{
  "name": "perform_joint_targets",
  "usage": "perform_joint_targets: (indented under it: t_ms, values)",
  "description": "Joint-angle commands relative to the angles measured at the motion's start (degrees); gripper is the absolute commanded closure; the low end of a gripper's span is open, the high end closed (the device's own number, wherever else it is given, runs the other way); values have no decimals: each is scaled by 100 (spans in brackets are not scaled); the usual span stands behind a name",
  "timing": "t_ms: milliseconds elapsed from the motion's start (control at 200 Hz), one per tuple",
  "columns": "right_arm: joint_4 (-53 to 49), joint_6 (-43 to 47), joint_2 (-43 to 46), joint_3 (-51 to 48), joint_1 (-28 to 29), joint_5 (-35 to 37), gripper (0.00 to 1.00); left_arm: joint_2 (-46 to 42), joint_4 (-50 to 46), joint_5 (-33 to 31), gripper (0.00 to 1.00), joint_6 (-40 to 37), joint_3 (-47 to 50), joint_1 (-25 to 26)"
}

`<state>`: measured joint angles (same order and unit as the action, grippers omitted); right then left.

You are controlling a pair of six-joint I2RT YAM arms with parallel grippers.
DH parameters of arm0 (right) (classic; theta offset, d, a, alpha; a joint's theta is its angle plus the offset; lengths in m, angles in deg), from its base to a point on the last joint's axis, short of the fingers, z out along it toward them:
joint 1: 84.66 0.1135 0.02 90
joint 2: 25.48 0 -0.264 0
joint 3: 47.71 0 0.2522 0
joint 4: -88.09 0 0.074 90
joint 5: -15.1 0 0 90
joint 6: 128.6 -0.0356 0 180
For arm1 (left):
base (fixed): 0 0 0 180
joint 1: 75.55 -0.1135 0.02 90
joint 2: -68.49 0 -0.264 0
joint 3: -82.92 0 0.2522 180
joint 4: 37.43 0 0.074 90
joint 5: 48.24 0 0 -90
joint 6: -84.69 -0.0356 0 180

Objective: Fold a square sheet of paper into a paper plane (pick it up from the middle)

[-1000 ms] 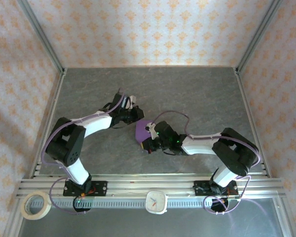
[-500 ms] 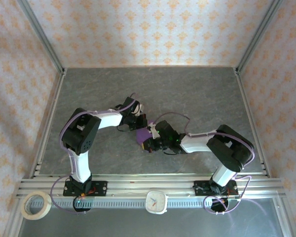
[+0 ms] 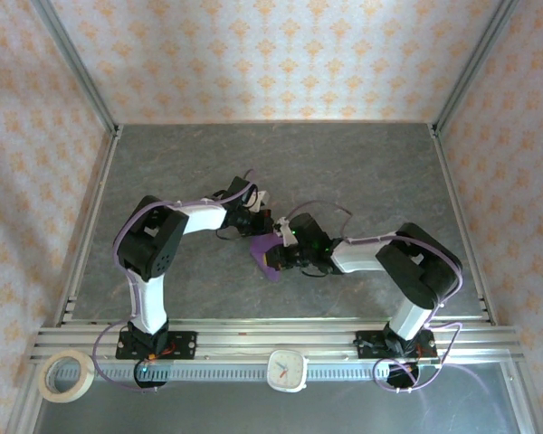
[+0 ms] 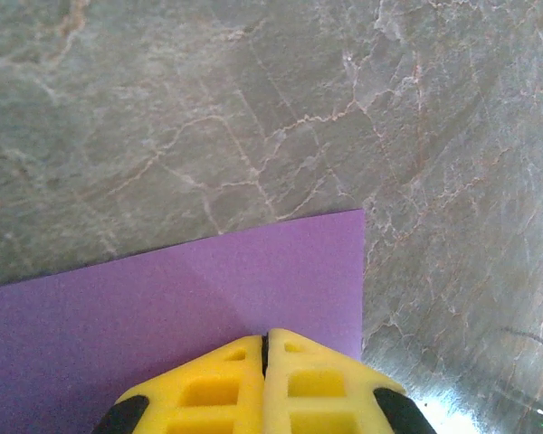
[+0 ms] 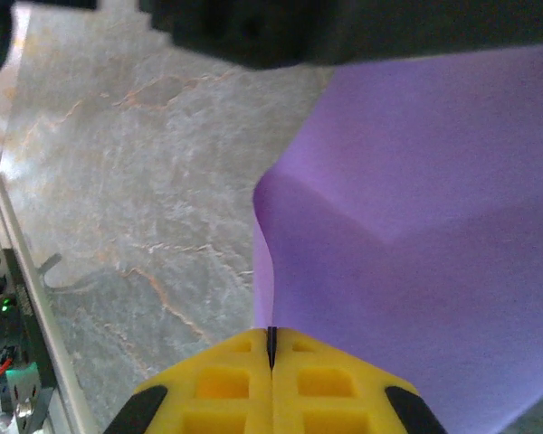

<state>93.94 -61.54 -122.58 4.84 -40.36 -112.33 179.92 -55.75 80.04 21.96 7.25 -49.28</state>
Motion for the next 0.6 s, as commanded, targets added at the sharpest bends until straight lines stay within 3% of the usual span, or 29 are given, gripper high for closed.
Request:
perform_joint_targets:
  t_ms: [0,591]
  values:
    - [-126,36,-78,129,-100,-64,97,336,-414,-207,97,-181,56,63]
    - [-411,4,-124,253,-158,479,98,256,-375,-339,97,-23,125,64]
